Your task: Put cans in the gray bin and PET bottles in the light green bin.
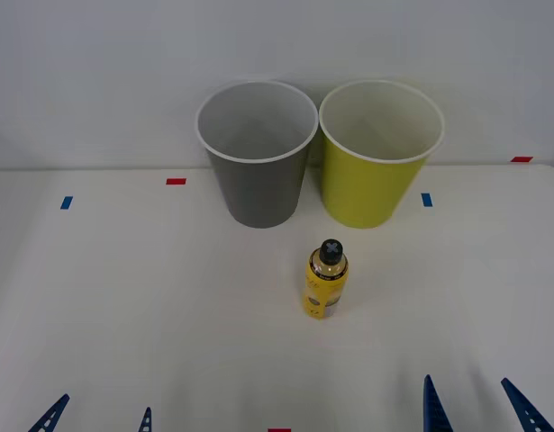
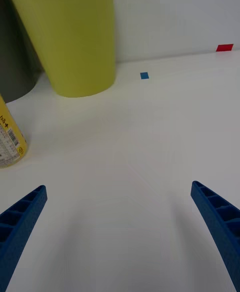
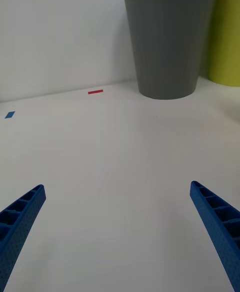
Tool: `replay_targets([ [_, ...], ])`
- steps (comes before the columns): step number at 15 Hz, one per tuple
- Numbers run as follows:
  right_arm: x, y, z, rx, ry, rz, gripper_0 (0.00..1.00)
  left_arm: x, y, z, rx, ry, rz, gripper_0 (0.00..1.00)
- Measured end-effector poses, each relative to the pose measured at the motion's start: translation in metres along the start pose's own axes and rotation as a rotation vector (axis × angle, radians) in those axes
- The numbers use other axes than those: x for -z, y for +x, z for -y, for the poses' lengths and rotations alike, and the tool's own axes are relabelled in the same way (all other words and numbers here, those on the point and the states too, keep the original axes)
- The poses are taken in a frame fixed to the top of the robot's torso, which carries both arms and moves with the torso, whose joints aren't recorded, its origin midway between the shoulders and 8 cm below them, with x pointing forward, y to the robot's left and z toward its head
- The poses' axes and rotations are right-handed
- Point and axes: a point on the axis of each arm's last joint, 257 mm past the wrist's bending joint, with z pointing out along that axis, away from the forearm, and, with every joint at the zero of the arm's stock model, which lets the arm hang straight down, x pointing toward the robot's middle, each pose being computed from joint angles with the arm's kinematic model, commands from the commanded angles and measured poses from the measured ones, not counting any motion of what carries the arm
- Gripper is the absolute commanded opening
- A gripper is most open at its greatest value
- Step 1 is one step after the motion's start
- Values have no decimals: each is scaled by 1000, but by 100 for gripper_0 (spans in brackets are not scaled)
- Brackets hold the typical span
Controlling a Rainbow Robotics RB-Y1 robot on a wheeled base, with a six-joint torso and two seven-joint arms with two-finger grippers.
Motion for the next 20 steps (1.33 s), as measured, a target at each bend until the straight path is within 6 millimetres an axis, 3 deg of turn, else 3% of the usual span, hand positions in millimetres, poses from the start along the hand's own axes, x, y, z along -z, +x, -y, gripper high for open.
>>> replay_targets([
  [11, -8, -31, -77, 148, -294, 125, 100, 0, 0, 0, 0, 0, 0, 100],
  [20, -34, -46, -105, 156, -331, 169, 100, 0, 0, 0, 0, 0, 0, 100],
])
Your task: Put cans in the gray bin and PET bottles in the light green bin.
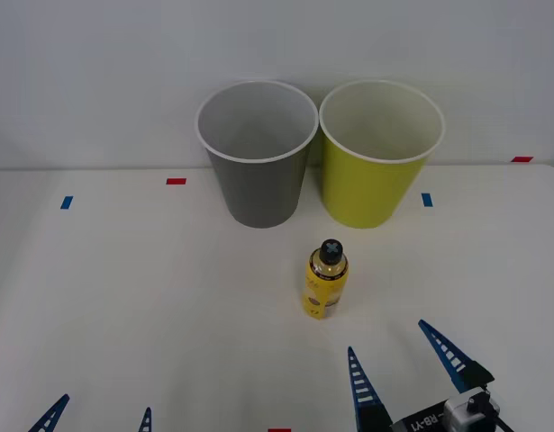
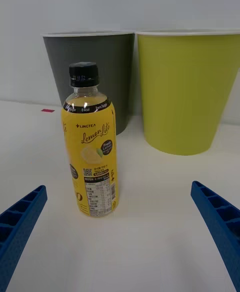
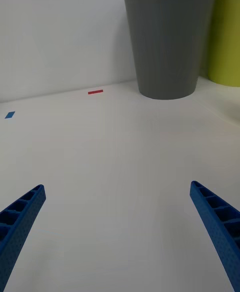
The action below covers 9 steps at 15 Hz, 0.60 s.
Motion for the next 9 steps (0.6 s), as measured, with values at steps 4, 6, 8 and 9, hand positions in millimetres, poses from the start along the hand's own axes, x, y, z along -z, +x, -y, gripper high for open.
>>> replay_targets([
  [4, -18, -3, -5, 14, -8, 14, 100, 0, 0, 0, 0, 0, 0, 100],
  [6, -29, 5, -5, 24, -8, 23, 100, 0, 0, 0, 0, 0, 0, 100],
  [8, -42, 7, -7, 27, -10, 40, 100, 0, 0, 0, 0, 0, 0, 100],
  [9, -48, 7, -9, 25, -13, 48, 100, 0, 0, 0, 0, 0, 0, 100],
])
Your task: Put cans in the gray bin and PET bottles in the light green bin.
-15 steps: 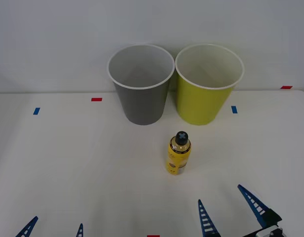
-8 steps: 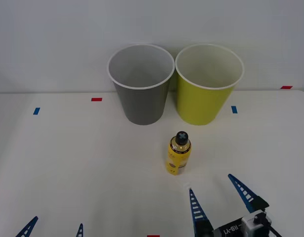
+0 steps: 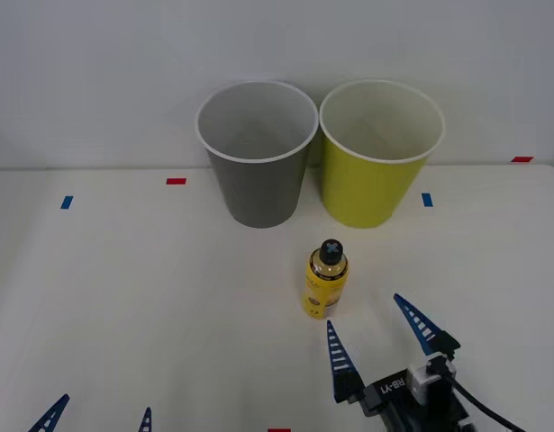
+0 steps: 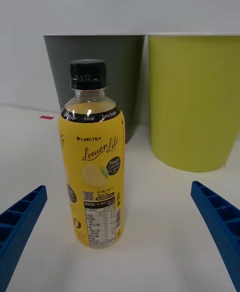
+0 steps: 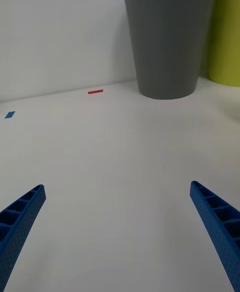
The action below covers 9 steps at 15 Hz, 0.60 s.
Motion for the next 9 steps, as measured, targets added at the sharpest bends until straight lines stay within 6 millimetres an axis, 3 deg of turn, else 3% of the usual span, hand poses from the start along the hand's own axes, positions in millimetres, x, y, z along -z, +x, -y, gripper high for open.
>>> replay_targets([
  [9, -53, 3, -21, -6, -59, 41, 100, 0, 0, 0, 0, 0, 0, 100],
])
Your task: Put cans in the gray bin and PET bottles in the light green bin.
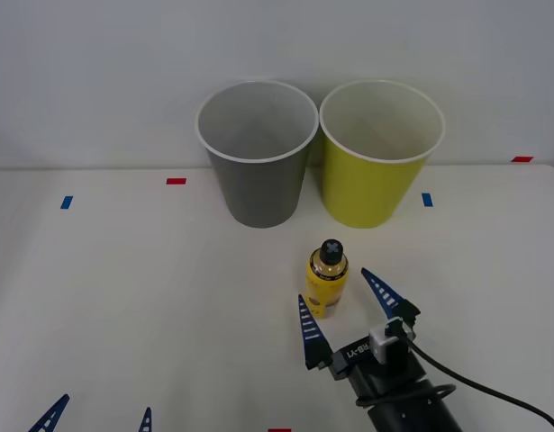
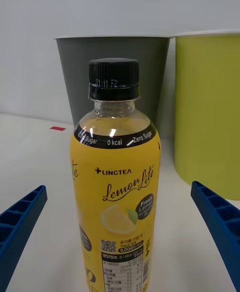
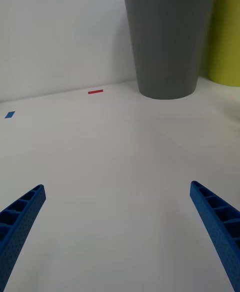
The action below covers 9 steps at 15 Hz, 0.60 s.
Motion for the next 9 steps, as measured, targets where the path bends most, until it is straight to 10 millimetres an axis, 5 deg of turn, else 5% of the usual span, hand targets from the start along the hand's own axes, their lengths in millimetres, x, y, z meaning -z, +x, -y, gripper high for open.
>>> replay_targets([
  [9, -32, -4, 2, -11, -26, -24, 100, 0, 0, 0, 0, 0, 0, 100],
])
